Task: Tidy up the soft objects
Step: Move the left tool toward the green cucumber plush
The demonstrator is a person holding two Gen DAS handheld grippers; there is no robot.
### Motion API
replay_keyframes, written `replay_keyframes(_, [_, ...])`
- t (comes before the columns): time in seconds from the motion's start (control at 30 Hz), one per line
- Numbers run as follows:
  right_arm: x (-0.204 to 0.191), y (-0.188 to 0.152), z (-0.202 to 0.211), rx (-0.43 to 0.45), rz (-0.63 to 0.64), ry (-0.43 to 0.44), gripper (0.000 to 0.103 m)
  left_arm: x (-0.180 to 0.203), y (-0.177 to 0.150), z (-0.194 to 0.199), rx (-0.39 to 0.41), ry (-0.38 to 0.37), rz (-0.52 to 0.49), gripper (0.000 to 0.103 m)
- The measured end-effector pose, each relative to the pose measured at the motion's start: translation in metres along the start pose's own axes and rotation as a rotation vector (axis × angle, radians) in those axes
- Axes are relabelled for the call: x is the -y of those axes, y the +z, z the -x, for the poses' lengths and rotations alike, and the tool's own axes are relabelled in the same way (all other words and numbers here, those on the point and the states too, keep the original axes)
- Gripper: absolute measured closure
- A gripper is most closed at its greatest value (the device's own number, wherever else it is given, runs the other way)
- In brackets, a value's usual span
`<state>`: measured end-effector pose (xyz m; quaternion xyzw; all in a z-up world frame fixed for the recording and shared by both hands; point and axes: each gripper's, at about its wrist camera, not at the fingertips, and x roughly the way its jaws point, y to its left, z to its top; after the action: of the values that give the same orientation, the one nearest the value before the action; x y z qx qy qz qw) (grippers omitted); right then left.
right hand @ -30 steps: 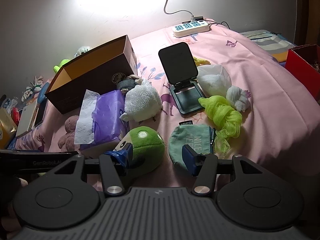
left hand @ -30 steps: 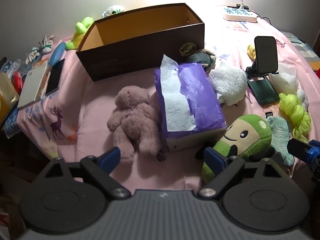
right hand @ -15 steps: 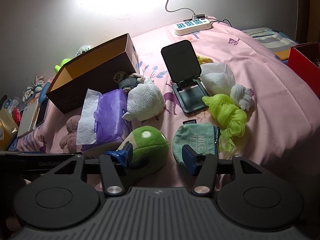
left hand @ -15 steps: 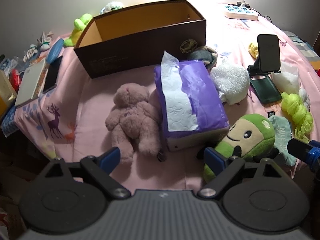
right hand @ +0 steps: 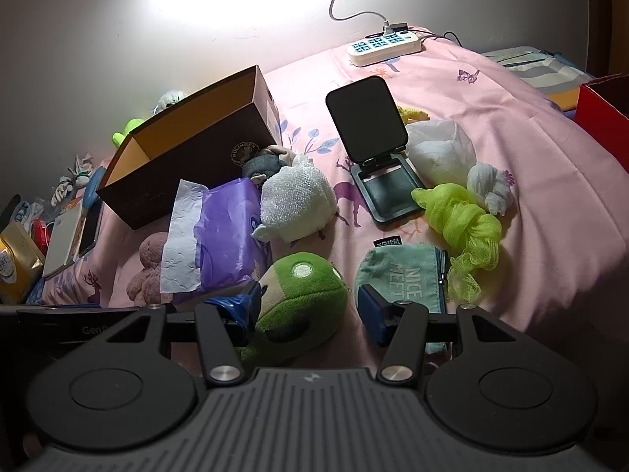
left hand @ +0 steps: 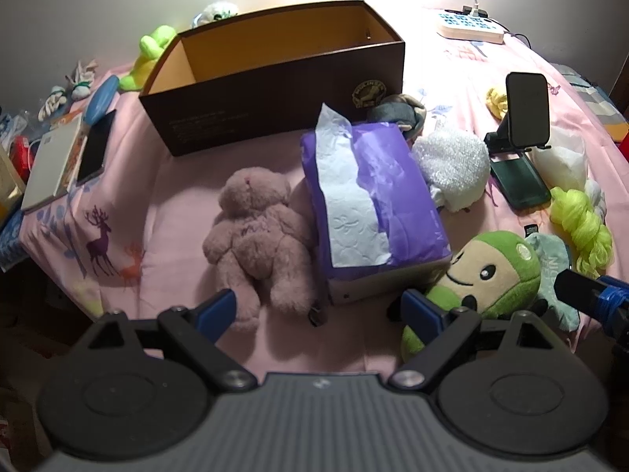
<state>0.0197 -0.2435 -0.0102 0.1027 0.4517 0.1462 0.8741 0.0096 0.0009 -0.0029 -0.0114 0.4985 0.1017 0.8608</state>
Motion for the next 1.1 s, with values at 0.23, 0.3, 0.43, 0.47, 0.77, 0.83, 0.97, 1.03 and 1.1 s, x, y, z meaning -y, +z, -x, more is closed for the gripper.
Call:
replay_keyframes(0.23, [0.0, -0.001, 0.003, 0.024, -0.005, 0.006, 0.064, -0.005, 0.003, -0.002, 0.002, -0.008, 0.011, 0.013])
replay_keyframes(0.3, [0.0, -0.002, 0.003, 0.023, -0.013, 0.008, 0.064, -0.007, 0.002, -0.002, 0.003, -0.021, 0.012, 0.013])
replay_keyframes(0.43, [0.002, -0.002, 0.003, 0.022, -0.023, 0.012, 0.064, -0.006, 0.002, -0.001, 0.015, -0.054, 0.023, 0.013])
replay_keyframes(0.47, [0.002, -0.001, 0.003, 0.022, -0.022, 0.012, 0.064, -0.006, 0.002, -0.001, 0.016, -0.061, 0.026, 0.013])
replay_keyframes(0.77, [0.023, 0.017, -0.006, 0.005, 0.024, 0.007, 0.064, 0.007, 0.011, -0.004, 0.002, -0.137, 0.043, 0.013])
replay_keyframes(0.83, [0.034, 0.023, -0.009, -0.002, 0.015, 0.003, 0.064, 0.012, 0.014, -0.004, -0.004, -0.144, 0.033, 0.013])
replay_keyframes(0.97, [0.053, 0.036, -0.016, -0.015, -0.018, 0.002, 0.064, 0.026, 0.022, -0.005, 0.004, -0.119, 0.027, 0.013])
replay_keyframes(1.03, [0.061, 0.042, -0.019, -0.019, -0.035, 0.014, 0.064, 0.034, 0.026, -0.006, -0.003, -0.099, 0.017, 0.013])
replay_keyframes(1.1, [0.066, 0.047, -0.021, -0.019, -0.044, 0.029, 0.064, 0.04, 0.03, -0.007, -0.001, -0.075, 0.014, 0.013])
